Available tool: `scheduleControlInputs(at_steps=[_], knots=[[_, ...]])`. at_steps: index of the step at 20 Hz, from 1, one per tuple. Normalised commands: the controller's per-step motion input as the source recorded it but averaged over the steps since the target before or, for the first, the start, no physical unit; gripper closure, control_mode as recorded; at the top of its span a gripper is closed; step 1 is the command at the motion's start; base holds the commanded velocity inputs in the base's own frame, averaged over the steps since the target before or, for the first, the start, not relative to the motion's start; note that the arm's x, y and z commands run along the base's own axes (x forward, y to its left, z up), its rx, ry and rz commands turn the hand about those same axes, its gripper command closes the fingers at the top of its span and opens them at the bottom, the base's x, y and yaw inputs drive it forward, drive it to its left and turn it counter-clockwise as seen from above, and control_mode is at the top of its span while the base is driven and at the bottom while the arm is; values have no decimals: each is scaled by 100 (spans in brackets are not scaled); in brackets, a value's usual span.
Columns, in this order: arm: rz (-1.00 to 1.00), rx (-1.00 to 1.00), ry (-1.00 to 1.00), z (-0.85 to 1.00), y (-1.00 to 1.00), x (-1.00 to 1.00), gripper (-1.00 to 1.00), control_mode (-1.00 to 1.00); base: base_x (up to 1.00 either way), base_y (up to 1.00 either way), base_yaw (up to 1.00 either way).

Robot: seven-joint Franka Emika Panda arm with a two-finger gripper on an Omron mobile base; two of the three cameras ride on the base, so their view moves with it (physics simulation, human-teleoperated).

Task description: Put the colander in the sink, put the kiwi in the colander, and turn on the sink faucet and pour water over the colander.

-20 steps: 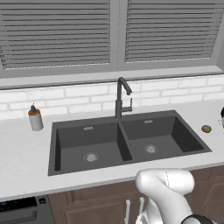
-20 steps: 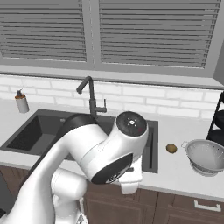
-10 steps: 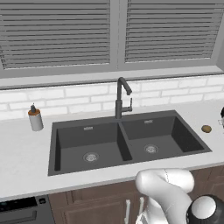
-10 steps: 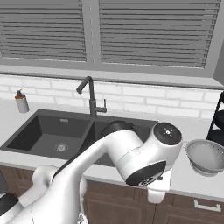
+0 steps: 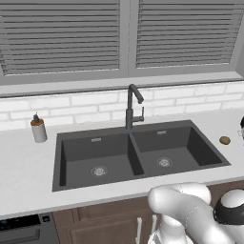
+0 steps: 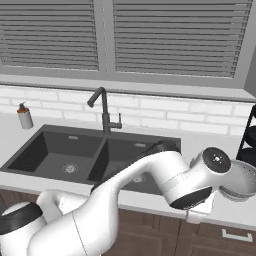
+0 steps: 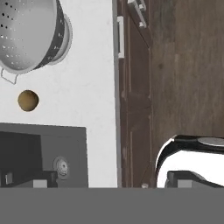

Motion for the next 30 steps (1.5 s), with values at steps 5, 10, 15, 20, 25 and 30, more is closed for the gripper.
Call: scheduleControlInputs(at_steps=[5,10,15,20,25,30], knots=[[-1,7,-1,-2,-52,50,-100,-100,0,0,0],[-10,0,0,-26,-36,49,-100,-100,0,0,0],[-12,0,0,-37,-30,49,-100,-100,0,0,0],[-10,0,0,-42,-37,44,-100,-100,0,0,0],[-7,0,0,-39,-46,36,-100,-100,0,0,0],[0,3,0,-18,-51,21,-100,-100,0,0,0]])
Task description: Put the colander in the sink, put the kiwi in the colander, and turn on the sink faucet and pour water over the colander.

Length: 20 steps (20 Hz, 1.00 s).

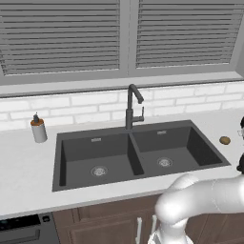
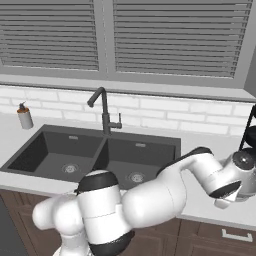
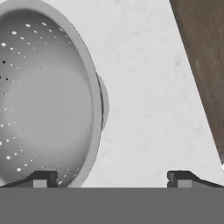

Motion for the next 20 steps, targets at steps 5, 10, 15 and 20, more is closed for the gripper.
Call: scheduleControlInputs(at_steps=[5,10,15,20], knots=[[0,0,0,-18,-28,30,-100,-100,0,0,0],[0,0,5,-42,-3,49,-100,-100,0,0,0],[0,0,5,-47,-8,45,-100,-100,0,0,0],[0,-1,5,-46,0,23,100,-100,0,0,0]])
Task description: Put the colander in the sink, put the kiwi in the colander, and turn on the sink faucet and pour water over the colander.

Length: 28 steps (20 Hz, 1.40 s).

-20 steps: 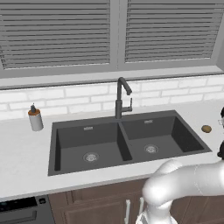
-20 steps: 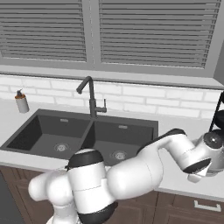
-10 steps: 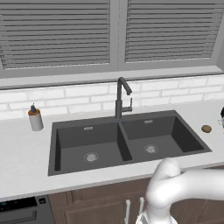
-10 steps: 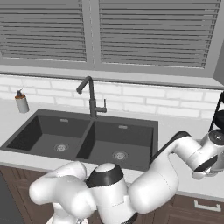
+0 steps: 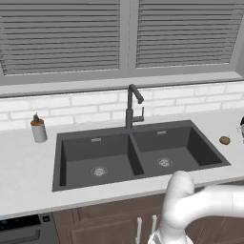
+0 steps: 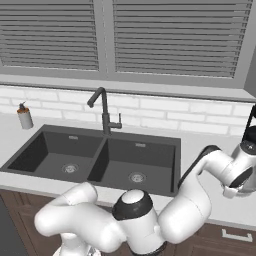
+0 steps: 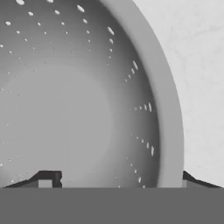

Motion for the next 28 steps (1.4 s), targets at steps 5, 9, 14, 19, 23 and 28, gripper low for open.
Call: scheduleControlInputs(at_steps=[5,9,14,19,23,28], knots=[[0,-4,6,-42,3,7,100,-100,0,0,0],[0,-11,8,-26,26,0,100,-100,0,0,0],[-2,-8,1,-1,45,-7,100,-100,0,0,0],[-6,0,-7,37,10,-69,100,-100,0,0,0],[-4,0,-22,80,34,-94,100,-100,0,0,0],[0,0,-29,91,90,-38,100,-100,0,0,0]])
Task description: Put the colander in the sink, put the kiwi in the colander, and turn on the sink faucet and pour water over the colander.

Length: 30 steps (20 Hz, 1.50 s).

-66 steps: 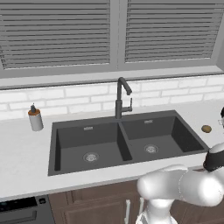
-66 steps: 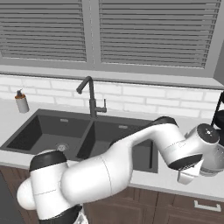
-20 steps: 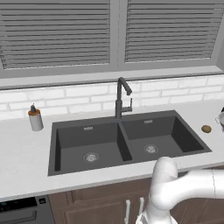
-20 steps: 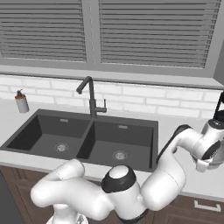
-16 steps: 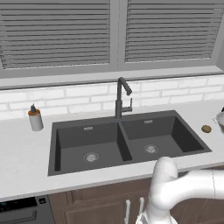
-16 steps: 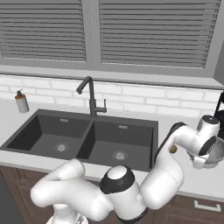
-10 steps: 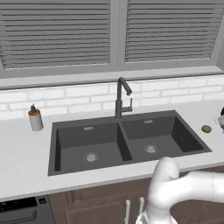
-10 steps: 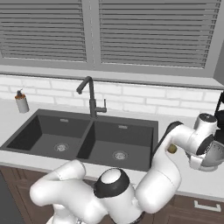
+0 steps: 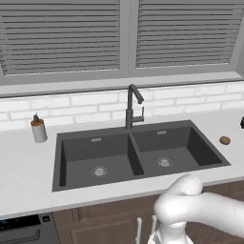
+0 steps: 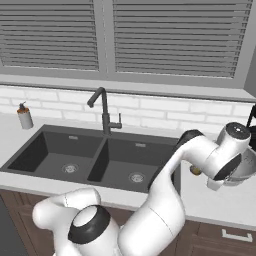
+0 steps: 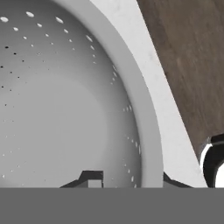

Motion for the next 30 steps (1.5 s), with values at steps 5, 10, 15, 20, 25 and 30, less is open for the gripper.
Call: scheduleControlInputs(at_steps=[5,10,15,20,25,30], knots=[[-7,-7,-19,62,100,1,100,-100,0,0,0],[-19,-6,-2,54,100,2,100,-100,0,0,0],[-17,-12,17,36,100,13,100,-100,0,0,0],[-3,-13,28,16,100,17,100,-100,0,0,0],[0,-1,-3,0,100,0,100,-100,0,0,0],[-6,0,-31,-5,100,-23,100,-100,0,0,0]])
